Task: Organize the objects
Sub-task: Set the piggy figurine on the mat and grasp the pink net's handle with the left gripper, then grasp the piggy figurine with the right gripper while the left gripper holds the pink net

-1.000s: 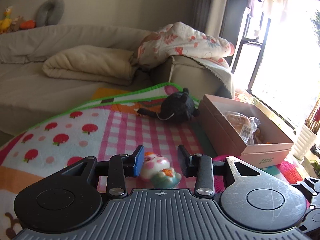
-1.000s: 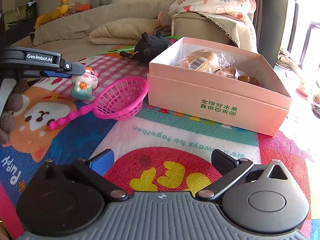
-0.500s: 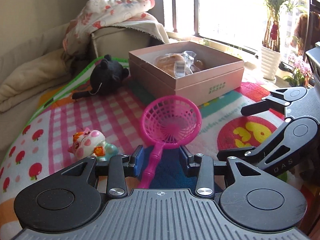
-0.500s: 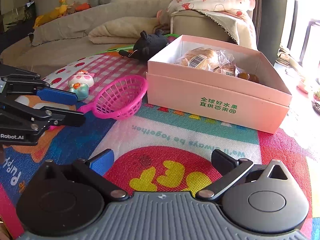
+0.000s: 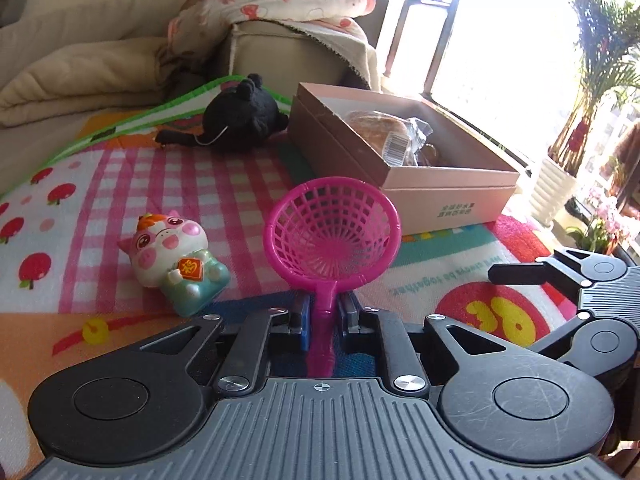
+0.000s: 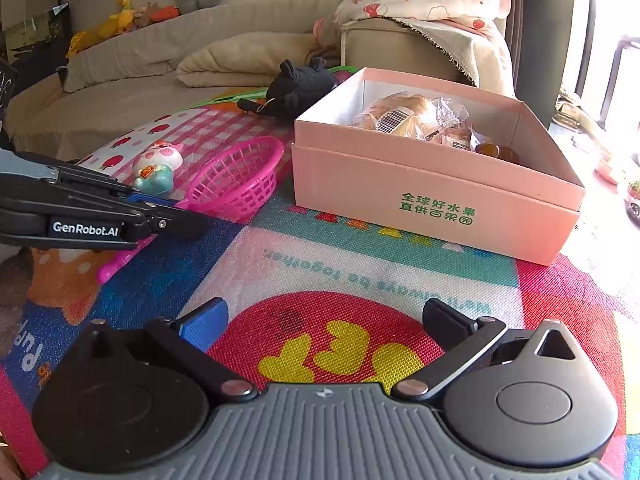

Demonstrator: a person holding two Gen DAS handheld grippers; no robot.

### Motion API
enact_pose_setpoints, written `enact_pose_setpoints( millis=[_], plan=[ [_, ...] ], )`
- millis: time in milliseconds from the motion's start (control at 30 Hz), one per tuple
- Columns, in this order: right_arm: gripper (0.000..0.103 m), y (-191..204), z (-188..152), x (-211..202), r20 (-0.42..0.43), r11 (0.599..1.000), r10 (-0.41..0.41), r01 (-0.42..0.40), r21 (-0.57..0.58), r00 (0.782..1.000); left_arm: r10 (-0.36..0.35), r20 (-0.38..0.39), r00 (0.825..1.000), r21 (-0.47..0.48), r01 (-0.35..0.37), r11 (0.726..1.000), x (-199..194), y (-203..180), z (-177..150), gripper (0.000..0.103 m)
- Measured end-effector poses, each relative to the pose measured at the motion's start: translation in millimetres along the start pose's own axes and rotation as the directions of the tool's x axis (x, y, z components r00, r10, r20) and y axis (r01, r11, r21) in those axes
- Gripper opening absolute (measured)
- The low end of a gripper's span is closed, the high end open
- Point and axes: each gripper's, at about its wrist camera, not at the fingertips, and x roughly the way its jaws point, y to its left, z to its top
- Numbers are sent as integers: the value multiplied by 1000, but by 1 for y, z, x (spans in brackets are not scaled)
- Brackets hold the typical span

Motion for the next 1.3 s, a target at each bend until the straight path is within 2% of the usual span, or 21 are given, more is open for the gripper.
enact_pose_setpoints(
  millis=[167, 267, 333, 433, 533, 633, 667, 700, 733, 767, 800, 833, 1000, 1133, 1300],
  plan=[
    [103, 5, 3, 1, -3, 1000, 2, -2, -22, 1000, 76, 85, 994, -50, -72, 996, -50, 12, -16, 16],
    [103, 20, 14, 3, -1, 995, 78, -78, -67, 997, 134, 111, 985, -90, -124, 988, -77, 28, -22, 16],
    [103, 41, 28, 7, 2, 983, 134, -133, -123, 991, 185, 123, 975, -127, -170, 977, -91, 40, -26, 16],
    [103, 75, 49, 20, 17, 965, 186, -179, -192, 982, 225, 138, 964, -184, -198, 963, -103, 56, -31, 16],
    [103, 106, 71, 42, 3, 956, 192, -186, -228, 981, 244, 146, 959, -224, -209, 952, -110, 67, -36, 16],
    [102, 127, 91, 63, 13, 960, 146, -139, -245, 989, 253, 139, 957, -259, -212, 942, -112, 76, -44, 16],
    [101, 130, 97, 69, 13, 962, 134, -127, -243, 991, 256, 134, 957, -266, -214, 940, -112, 78, -46, 16],
    [96, 132, 102, 74, 2, 963, 133, -129, -236, 991, 256, 130, 958, -270, -214, 939, -112, 79, -48, 16],
    [85, 133, 106, 78, -19, 963, 139, -140, -230, 990, 256, 128, 958, -274, -213, 938, -112, 79, -51, 16],
    [77, 133, 109, 81, -46, 962, 148, -155, -223, 988, 253, 129, 959, -277, -210, 938, -112, 79, -53, 16],
    [59, 132, 110, 82, -73, 960, 158, -171, -221, 985, 248, 130, 960, -280, -204, 938, -113, 79, -54, 16],
    [49, 131, 109, 80, -88, 958, 163, -179, -225, 983, 239, 133, 962, -283, -194, 939, -112, 78, -55, 16],
    [49, 111, 89, 40, -89, 953, 154, -172, -249, 984, 182, 133, 974, -250, -145, 957, -105, 66, -58, 16],
    [49, 73, 63, -8, -67, 967, 149, -160, -198, 987, 138, 119, 983, -204, -111, 973, -96, 49, -57, 16],
    [49, 25, 26, -56, 8, 993, 40, -39, -110, 999, 86, 103, 991, -124, -73, 990, -85, 20, -49, 16]
  ],
)
